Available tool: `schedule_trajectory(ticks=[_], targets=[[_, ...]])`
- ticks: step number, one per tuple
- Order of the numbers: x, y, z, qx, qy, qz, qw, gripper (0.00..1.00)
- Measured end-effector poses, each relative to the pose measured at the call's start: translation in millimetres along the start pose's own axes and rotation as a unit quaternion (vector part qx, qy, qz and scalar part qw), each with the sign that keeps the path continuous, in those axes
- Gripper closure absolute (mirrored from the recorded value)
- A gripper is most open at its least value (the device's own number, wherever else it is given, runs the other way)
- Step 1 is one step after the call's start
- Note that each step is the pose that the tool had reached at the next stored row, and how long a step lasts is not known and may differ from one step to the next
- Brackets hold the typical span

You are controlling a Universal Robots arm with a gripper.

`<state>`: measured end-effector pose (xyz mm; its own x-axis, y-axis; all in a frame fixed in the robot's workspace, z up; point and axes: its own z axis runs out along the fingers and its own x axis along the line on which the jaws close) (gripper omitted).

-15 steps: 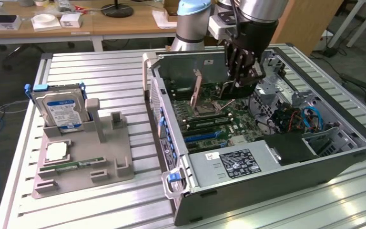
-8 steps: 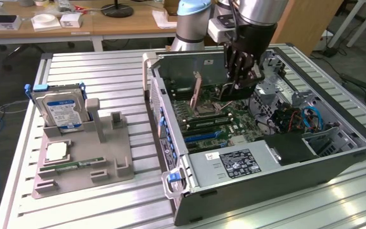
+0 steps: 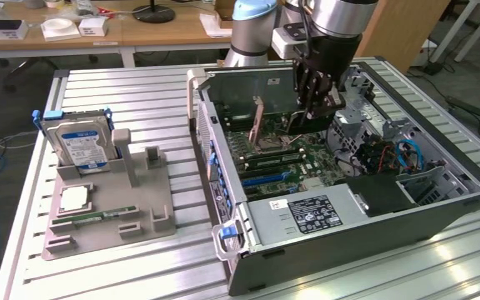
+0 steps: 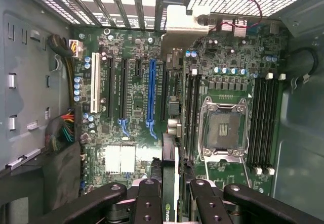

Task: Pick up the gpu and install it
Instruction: 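Insert the gpu into the slot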

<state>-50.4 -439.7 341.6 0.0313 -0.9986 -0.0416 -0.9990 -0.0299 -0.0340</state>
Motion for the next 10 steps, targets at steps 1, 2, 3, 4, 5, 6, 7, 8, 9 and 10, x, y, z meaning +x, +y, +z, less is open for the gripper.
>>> schedule_trajectory(ticks=[1,2,3,4,5,6,7,8,9,10], targets=[[0.0,0.0,0.0,0.0,0.0,0.0,1.0,0.74],[0.0,0.0,0.1,0.0,-0.0001,0.0,1.0,0.74],[0.0,0.0,0.1,0.0,-0.0001,0.0,1.0,0.74],[0.0,0.0,0.1,0.0,-0.0001,0.0,1.0,0.74],[0.0,0.0,0.1,0.0,-0.0001,0.0,1.0,0.74],[0.0,0.0,0.3,0.0,-0.0001,0.0,1.0,0.74],[0.0,0.0,0.8,0.0001,-0.0002,0.0,1.0,0.74],[0.0,0.0,1.2,0.0001,-0.0002,0.0,1.0,0.74],[0.1,0.1,1.5,0.0,-0.0001,0.0,1.0,0.74],[0.1,0.1,2.1,0.0,-0.0001,0.0,1.0,0.74]])
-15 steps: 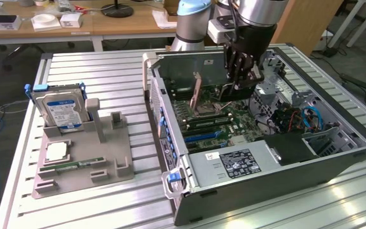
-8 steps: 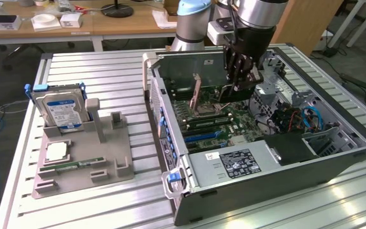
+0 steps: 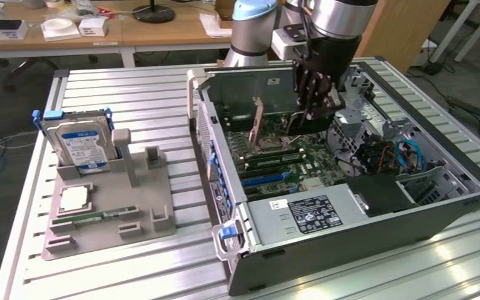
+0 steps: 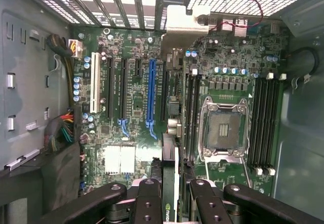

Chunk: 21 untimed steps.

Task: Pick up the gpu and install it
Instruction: 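Insert the gpu into the slot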

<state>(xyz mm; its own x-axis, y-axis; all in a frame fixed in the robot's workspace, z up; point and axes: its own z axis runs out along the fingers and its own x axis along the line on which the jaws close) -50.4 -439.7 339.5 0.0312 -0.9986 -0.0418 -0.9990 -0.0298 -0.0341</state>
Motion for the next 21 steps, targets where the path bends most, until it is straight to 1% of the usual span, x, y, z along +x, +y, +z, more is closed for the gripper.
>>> schedule_trajectory(ticks=[3,21], targets=[[0.0,0.0,1.2,0.0,0.0,0.0,1.0,0.74],[0.0,1.4,1.4,0.0,0.0,0.0,1.0,0.74]])
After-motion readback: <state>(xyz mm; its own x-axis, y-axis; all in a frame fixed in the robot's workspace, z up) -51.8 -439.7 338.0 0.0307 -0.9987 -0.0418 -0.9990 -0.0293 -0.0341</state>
